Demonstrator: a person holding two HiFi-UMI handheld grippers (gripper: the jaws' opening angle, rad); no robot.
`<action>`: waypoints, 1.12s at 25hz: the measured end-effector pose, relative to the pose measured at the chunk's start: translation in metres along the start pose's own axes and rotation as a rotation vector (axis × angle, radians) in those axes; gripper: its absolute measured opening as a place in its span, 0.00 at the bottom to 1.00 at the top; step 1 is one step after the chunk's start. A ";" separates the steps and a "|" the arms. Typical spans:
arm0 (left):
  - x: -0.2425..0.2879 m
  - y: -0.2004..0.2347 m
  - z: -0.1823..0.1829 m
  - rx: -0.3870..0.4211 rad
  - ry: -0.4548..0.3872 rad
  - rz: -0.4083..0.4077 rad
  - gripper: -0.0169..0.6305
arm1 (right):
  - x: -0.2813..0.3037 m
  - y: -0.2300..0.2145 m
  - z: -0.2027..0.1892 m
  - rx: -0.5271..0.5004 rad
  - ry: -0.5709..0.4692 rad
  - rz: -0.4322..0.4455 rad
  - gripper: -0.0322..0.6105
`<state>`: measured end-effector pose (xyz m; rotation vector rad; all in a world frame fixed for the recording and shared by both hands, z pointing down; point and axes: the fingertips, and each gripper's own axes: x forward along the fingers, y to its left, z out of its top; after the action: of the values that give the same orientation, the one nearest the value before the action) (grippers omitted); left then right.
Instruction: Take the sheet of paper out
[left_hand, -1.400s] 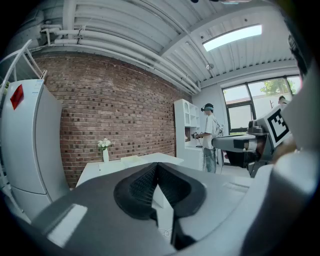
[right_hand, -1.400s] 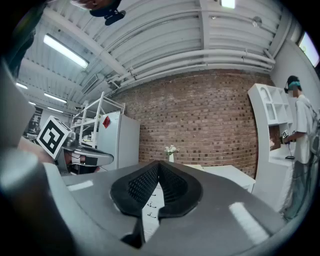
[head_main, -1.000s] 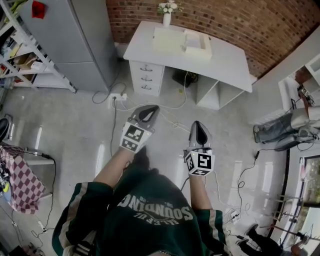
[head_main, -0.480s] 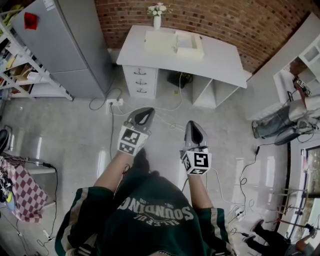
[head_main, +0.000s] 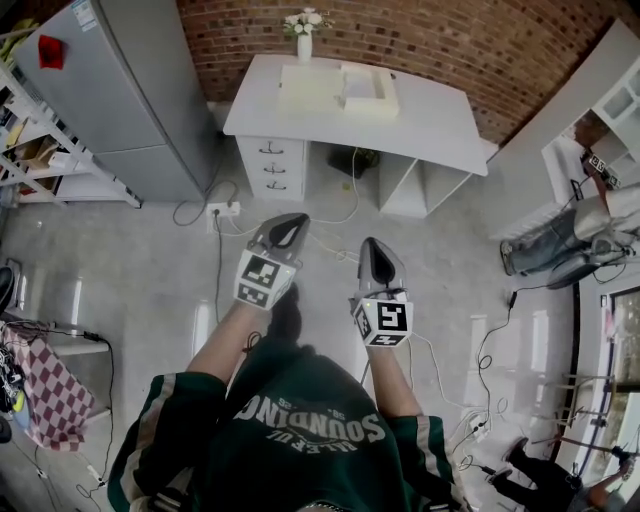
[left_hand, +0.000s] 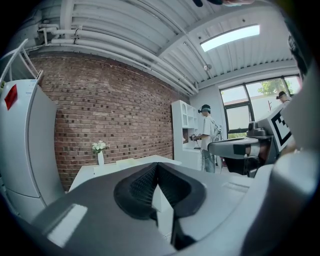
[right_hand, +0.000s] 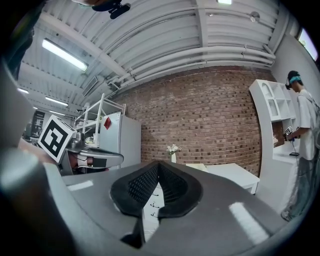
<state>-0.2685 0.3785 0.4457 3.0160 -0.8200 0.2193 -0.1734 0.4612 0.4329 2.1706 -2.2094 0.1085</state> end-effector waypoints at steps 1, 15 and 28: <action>0.004 0.002 0.001 -0.001 -0.001 -0.004 0.04 | 0.004 -0.001 0.001 -0.002 0.002 0.000 0.03; 0.107 0.061 0.012 -0.005 -0.003 -0.081 0.04 | 0.111 -0.033 0.016 -0.034 0.013 -0.015 0.03; 0.185 0.127 0.004 -0.003 0.008 -0.158 0.04 | 0.191 -0.077 0.009 0.008 0.047 -0.099 0.03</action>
<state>-0.1740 0.1759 0.4638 3.0546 -0.5763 0.2276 -0.0994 0.2687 0.4412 2.2525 -2.0771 0.1635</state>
